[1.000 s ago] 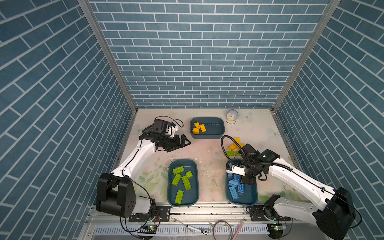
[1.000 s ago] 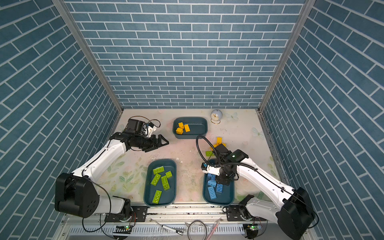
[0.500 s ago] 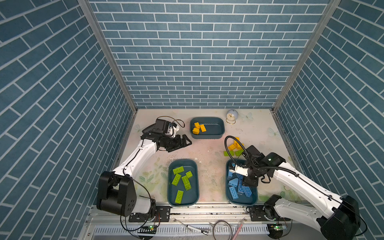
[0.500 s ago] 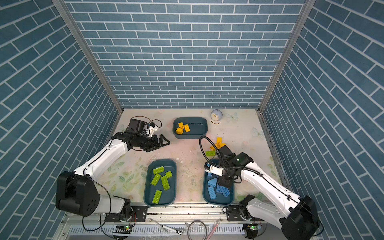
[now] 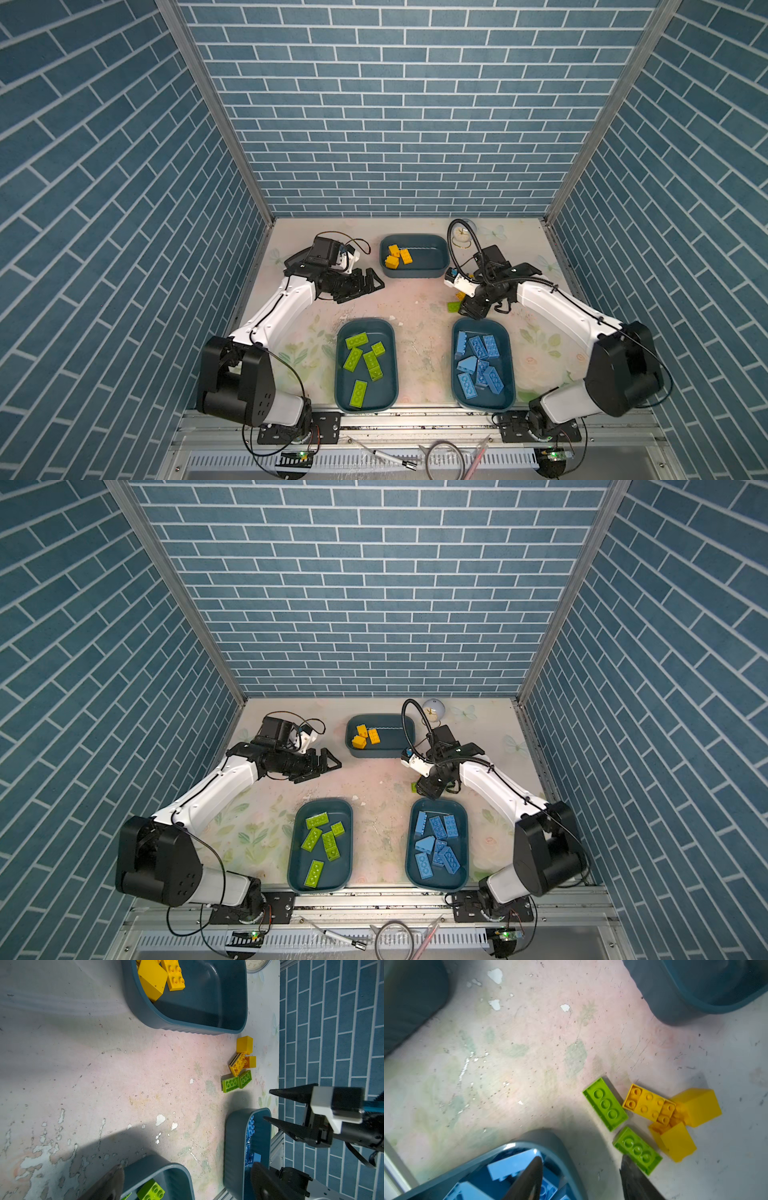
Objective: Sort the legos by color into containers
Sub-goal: 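Move the right gripper back over the last lime-green brick, then grasp the lime-green brick beside the yellow bricks with the right gripper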
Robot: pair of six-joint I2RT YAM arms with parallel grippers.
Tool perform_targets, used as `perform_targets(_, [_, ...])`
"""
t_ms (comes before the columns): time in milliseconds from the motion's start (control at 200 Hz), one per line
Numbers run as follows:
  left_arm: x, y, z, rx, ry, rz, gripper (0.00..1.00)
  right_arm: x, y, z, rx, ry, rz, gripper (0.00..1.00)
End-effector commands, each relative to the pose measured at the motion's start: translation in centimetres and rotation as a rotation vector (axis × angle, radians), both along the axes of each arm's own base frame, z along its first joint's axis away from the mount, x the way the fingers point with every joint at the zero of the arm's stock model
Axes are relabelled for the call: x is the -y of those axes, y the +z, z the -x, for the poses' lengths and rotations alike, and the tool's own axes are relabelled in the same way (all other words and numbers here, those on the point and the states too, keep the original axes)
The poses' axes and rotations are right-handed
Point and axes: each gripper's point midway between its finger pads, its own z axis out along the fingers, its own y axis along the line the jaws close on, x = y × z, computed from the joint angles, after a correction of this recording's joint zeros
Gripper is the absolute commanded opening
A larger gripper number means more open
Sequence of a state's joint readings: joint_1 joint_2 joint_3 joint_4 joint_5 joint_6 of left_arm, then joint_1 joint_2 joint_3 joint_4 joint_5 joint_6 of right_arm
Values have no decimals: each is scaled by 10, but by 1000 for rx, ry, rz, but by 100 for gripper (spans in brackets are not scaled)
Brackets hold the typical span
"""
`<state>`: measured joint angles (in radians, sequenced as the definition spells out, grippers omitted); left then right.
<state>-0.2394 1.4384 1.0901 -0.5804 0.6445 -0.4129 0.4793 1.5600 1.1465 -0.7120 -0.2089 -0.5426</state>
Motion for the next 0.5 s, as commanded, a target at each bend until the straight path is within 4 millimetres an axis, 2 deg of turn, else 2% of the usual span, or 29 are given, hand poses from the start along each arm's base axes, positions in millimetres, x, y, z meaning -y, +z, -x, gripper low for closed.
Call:
perform_targets(0, [1, 3, -4, 20, -13, -14, 97, -7, -10, -16, -5, 112, 30, 59])
perform_targets(145, [-1, 1, -3, 22, -17, -29, 97, -10, -33, -23, -68, 219, 70, 55])
perform_targets(275, [-3, -3, 2, 17, -19, -39, 97, -18, -44, -26, -93, 270, 47, 55])
perform_targets(495, [-6, -7, 6, 10, -18, -49, 98, -17, -66, -20, -152, 310, 62, 55])
